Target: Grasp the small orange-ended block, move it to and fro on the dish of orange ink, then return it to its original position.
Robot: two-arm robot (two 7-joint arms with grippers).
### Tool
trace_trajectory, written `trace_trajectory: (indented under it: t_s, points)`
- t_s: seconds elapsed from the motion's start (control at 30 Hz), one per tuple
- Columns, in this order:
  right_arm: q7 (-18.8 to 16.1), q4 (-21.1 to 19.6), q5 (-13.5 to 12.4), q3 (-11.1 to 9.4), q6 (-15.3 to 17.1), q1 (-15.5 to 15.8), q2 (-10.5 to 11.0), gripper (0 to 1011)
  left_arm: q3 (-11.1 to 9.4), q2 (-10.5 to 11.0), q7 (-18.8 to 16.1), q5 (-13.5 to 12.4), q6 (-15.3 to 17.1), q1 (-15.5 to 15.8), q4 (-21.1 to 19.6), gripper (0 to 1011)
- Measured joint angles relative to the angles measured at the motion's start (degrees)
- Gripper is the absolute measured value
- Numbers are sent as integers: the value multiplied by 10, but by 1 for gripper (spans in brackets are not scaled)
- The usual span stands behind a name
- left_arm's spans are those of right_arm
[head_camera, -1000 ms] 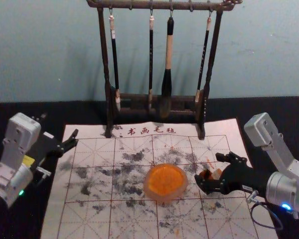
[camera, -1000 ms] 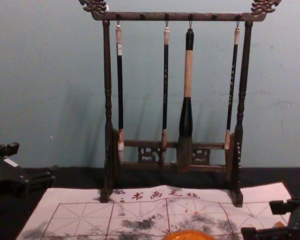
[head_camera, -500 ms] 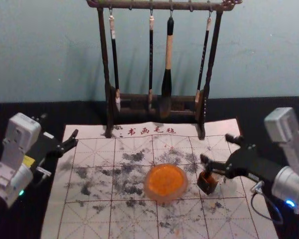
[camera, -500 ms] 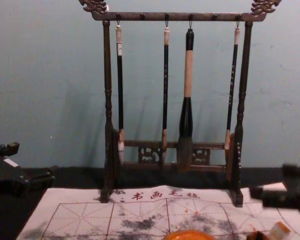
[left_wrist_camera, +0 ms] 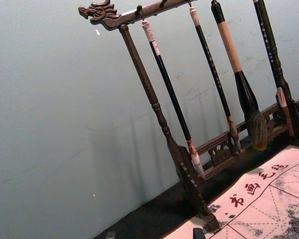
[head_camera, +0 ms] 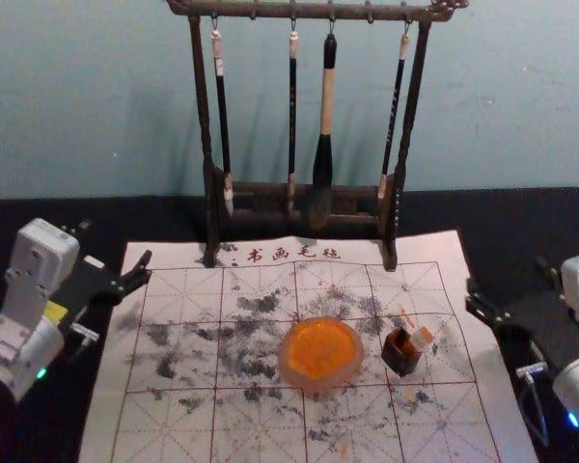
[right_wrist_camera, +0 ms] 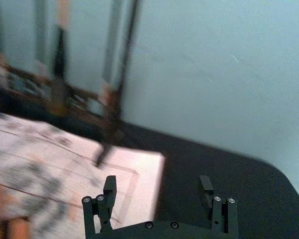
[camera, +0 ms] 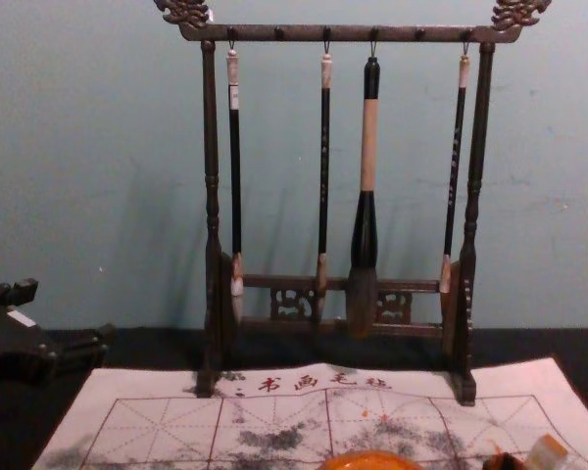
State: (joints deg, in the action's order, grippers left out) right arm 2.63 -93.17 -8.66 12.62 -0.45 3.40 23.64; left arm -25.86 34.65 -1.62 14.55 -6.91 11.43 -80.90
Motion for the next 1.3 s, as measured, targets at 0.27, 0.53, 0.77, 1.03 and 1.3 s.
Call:
trace_trajectory:
  t_s: [0.27, 0.53, 0.77, 1.03, 1.3]
  points:
    - [47, 71, 32, -10, 12, -10, -34, 1002, 0, 0, 0, 0, 0, 0, 0, 1001]
    - [42, 87, 38, -12, 15, -17, -40, 1002, 0, 0, 0, 0, 0, 0, 0, 1001]
    - [44, 85, 38, -12, 14, -16, -40, 1002, 0, 0, 0, 0, 0, 0, 0, 1001]
    - [45, 84, 38, -12, 14, -15, -39, 1002, 0, 0, 0, 0, 0, 0, 0, 1001]
    - [46, 83, 38, -12, 14, -15, -39, 1002, 0, 0, 0, 0, 0, 0, 0, 1001]
